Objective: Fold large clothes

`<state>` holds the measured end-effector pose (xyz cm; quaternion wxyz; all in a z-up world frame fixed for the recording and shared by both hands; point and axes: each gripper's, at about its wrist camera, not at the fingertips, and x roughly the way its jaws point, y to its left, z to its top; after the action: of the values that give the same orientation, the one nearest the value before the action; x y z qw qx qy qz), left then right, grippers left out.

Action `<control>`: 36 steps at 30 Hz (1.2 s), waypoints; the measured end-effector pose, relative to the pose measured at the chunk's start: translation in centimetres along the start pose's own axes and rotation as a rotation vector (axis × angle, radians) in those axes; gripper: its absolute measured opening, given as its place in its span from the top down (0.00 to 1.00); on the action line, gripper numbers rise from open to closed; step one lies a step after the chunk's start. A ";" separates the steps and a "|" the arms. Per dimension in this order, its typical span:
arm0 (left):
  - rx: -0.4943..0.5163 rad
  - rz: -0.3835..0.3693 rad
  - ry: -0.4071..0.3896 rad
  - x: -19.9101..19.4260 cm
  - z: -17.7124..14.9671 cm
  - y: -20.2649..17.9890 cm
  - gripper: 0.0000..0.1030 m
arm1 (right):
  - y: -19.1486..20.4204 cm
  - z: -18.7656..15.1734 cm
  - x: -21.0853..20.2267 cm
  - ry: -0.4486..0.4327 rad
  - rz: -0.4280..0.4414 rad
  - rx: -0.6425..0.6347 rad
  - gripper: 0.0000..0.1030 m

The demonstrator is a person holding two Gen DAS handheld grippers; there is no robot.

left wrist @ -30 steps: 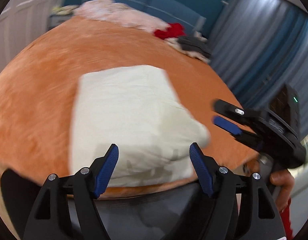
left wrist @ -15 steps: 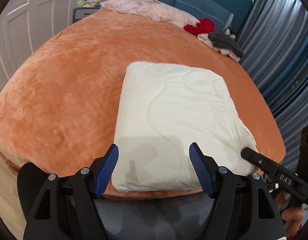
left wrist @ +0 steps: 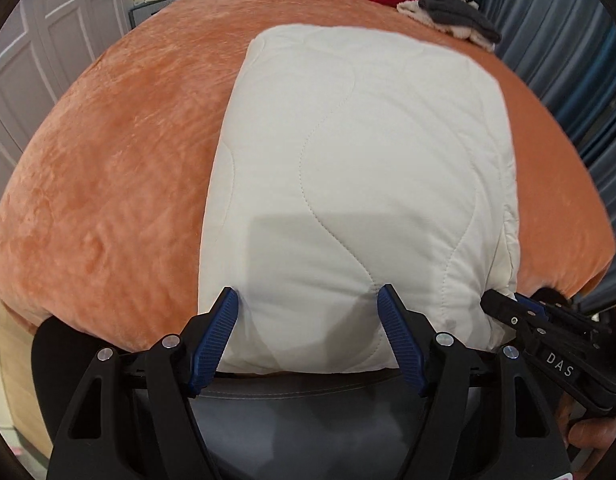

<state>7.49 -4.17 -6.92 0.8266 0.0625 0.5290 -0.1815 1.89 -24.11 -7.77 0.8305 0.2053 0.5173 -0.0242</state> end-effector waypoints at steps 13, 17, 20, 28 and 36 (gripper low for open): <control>0.040 0.086 -0.007 2.0 -0.4 -1.6 0.30 | -0.4 0.4 2.4 0.037 -0.002 -0.007 0.79; 0.042 0.099 -0.017 2.4 -0.5 -1.9 0.30 | -0.1 0.5 3.0 0.039 -0.007 -0.017 0.79; 0.048 0.109 -0.028 2.6 -0.6 -2.2 0.29 | 0.0 0.5 3.2 0.036 -0.010 -0.023 0.79; 0.044 0.101 -0.037 2.6 -0.4 -2.0 0.28 | 0.1 0.5 2.8 0.039 0.018 -0.003 0.78; -0.032 -0.035 -0.020 -0.7 1.6 1.4 0.28 | -1.0 2.2 -3.6 -0.023 0.113 0.137 0.51</control>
<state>9.10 -3.17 -5.69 0.8295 0.0380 0.5245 -0.1882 1.89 -26.47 -4.13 0.8204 0.2902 0.4924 -0.0149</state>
